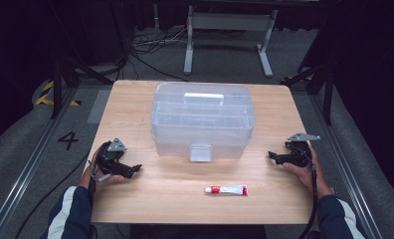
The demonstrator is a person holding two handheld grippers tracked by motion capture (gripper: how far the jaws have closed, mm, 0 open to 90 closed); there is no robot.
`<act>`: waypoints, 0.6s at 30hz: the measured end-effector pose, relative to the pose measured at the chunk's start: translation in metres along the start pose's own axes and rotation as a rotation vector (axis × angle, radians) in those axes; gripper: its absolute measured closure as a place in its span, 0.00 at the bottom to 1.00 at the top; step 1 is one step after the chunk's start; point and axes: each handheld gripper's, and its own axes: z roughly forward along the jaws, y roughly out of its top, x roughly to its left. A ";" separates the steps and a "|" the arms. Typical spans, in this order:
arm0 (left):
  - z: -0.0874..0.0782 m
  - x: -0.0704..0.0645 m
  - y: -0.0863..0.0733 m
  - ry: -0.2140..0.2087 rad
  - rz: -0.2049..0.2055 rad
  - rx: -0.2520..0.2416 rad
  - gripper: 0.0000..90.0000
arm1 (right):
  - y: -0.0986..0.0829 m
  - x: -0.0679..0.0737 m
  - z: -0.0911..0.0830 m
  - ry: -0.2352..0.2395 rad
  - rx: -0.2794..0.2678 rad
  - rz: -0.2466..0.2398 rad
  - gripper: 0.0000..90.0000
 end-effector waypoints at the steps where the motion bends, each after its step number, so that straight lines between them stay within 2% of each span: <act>1: 0.000 0.000 0.000 0.000 0.000 0.000 0.00 | 0.000 0.000 0.000 0.000 0.000 0.000 0.13; 13: 0.000 0.000 0.000 0.000 0.000 0.000 0.00 | 0.000 0.000 0.000 0.008 0.002 0.000 0.13; 18: 0.000 0.000 0.000 0.000 -0.001 0.000 0.00 | 0.001 -0.002 -0.004 0.007 0.022 -0.010 0.18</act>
